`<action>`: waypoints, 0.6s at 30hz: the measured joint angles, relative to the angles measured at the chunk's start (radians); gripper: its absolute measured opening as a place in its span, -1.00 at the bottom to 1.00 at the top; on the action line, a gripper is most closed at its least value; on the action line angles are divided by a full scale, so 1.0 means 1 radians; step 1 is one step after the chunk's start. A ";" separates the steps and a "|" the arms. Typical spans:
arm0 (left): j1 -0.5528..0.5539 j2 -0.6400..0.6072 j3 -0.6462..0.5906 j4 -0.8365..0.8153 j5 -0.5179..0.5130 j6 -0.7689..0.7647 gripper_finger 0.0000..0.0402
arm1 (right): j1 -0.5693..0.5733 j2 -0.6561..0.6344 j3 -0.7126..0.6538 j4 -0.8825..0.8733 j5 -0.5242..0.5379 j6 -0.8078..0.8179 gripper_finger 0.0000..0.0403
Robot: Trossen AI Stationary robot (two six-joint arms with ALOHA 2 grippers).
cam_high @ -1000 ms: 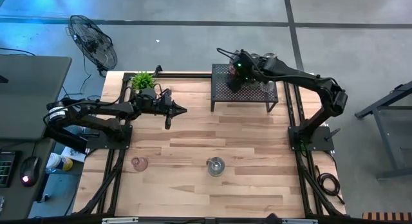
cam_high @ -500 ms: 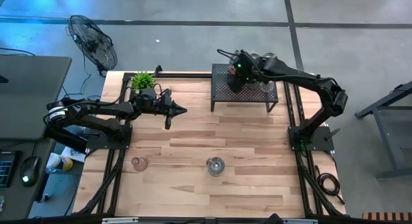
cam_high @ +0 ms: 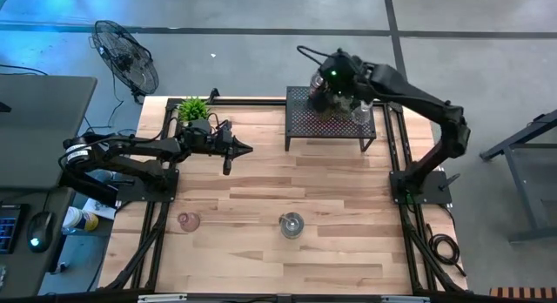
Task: Pick & Place candle stick holders
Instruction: Align the silver scented candle with the other silver scented candles on the shelf
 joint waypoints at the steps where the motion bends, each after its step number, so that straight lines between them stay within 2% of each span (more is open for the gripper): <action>1: 0.000 0.000 0.000 0.001 0.000 0.000 -0.91 | 0.025 -0.002 0.029 -0.018 0.000 0.000 0.10; 5: 0.000 0.000 0.000 0.004 0.000 0.000 -0.91 | 0.161 -0.004 0.035 -0.056 -0.072 0.029 -0.31; 9: 0.000 0.000 0.000 0.006 0.008 0.000 -0.91 | 0.334 0.001 -0.081 -0.022 -0.135 0.088 -0.82; 11: 0.000 0.000 0.000 0.006 0.010 0.000 -0.91 | 0.419 0.001 -0.146 0.024 -0.152 0.118 -0.95; 13: 0.000 0.000 0.000 0.006 0.011 0.000 -0.91 | 0.503 0.002 -0.198 0.070 -0.179 0.156 -0.93; 18: 0.000 0.000 0.000 0.006 0.013 0.000 -0.91 | 0.670 0.020 -0.279 0.143 -0.218 0.312 -0.67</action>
